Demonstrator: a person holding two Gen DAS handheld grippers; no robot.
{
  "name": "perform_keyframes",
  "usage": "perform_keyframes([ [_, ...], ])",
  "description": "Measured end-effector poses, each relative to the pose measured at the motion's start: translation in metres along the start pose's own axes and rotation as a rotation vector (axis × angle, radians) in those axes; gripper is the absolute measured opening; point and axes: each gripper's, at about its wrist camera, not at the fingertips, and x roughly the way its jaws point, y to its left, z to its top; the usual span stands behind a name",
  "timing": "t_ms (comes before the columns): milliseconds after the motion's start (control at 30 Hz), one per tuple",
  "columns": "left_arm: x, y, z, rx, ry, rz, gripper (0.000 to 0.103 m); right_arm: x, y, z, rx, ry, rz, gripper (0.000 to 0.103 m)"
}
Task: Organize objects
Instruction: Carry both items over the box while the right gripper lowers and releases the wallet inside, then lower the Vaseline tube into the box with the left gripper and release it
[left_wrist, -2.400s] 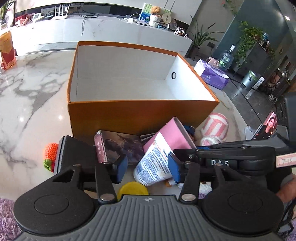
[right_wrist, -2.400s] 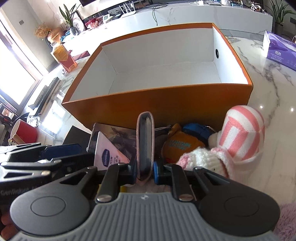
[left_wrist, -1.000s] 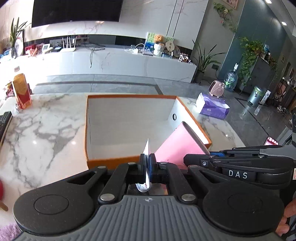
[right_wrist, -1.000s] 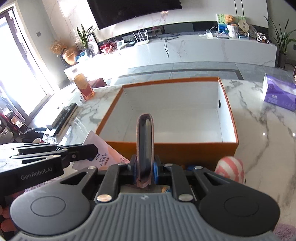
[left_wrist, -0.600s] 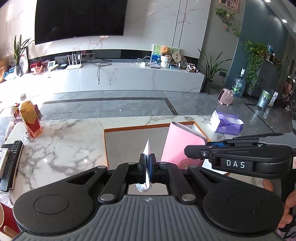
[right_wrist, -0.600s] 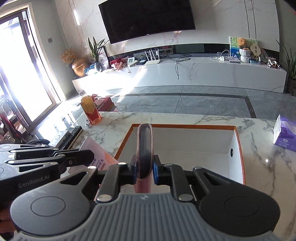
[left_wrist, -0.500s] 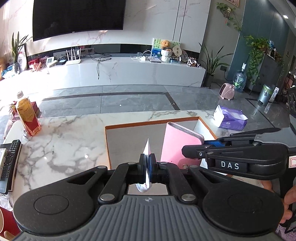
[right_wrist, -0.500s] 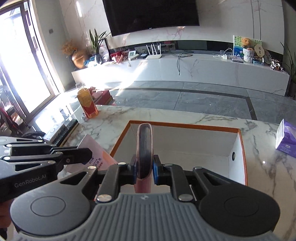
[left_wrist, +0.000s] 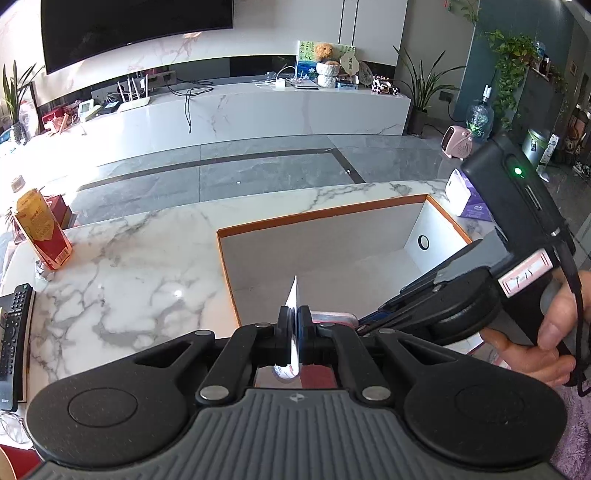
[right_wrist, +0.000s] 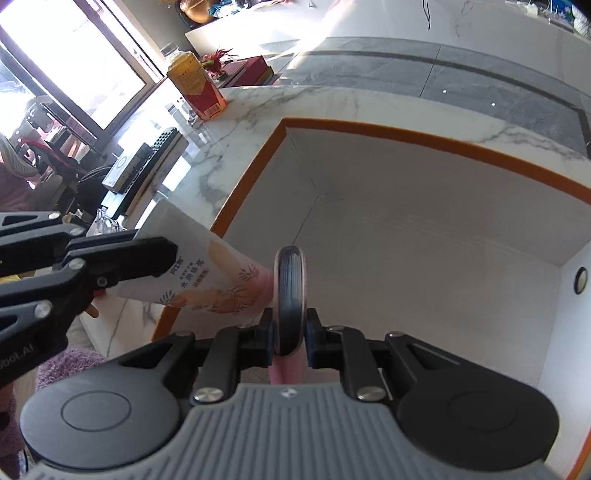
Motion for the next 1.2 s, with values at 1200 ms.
perform_keyframes([
  [1200, 0.015, 0.012, 0.005, 0.003, 0.003, -0.002, 0.004, 0.059, -0.043, 0.000, 0.242, 0.268, -0.021, 0.030],
])
